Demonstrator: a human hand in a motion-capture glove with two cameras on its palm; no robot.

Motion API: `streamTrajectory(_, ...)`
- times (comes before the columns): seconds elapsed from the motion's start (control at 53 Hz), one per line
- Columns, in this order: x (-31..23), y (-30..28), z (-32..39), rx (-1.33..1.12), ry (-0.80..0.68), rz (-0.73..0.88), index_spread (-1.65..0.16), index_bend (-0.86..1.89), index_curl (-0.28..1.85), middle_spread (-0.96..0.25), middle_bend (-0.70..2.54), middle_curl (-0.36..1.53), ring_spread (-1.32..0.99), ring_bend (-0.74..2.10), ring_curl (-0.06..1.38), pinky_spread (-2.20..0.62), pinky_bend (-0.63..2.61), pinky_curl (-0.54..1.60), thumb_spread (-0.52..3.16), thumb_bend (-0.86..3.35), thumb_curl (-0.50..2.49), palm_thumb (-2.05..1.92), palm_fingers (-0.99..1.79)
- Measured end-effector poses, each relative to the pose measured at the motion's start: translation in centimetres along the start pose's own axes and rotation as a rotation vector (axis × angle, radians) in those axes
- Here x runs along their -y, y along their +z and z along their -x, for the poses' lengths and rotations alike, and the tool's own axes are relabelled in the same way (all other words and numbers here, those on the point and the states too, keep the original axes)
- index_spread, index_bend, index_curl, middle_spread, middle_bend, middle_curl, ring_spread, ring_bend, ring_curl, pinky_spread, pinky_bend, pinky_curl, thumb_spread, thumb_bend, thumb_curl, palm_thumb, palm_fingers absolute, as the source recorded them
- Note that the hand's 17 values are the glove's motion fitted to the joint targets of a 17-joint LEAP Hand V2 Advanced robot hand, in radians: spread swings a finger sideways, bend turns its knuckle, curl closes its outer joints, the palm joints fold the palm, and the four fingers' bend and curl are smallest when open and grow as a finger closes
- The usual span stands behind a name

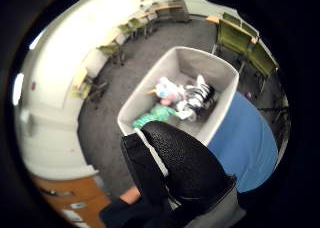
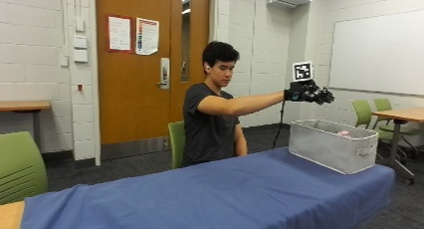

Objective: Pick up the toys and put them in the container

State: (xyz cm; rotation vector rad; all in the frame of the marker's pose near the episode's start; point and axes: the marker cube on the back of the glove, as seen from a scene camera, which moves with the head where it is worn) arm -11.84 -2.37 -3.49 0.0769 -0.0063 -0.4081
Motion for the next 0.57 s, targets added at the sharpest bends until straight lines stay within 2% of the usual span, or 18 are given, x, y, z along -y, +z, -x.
streamTrajectory(0.113, -4.2, 1.1, -3.7, -0.077, 0.055, 0.077, -0.31, 0.14, 0.35, -0.08, 0.38, 0.48, -0.15, 0.78, 0.3, -0.12, 1.23, 0.41, 1.06, -0.12, 0.36, -0.17, -0.03)
streamTrajectory(0.264, -9.0, 2.2, -10.2, -0.187, 0.281, 0.067, -0.3, 0.2, 0.37, -0.08, 0.38, 0.48, -0.17, 0.72, 0.28, -0.12, 1.1, 0.36, 1.08, -0.11, 0.27, -0.17, -0.03)
streamTrajectory(0.415, -13.7, 2.5, -13.7, -0.126, 0.341, 0.053, -0.29, 0.29, 0.41, -0.08, 0.37, 0.47, -0.19, 0.64, 0.26, -0.12, 0.92, 0.31, 1.09, -0.11, 0.2, -0.17, -0.02)
streamTrajectory(0.566, -16.2, 2.3, -16.0, -0.067, 0.375, 0.046, -0.28, 0.29, 0.43, -0.07, 0.35, 0.46, -0.21, 0.6, 0.25, -0.12, 0.85, 0.29, 1.09, -0.11, 0.16, -0.16, 0.01)
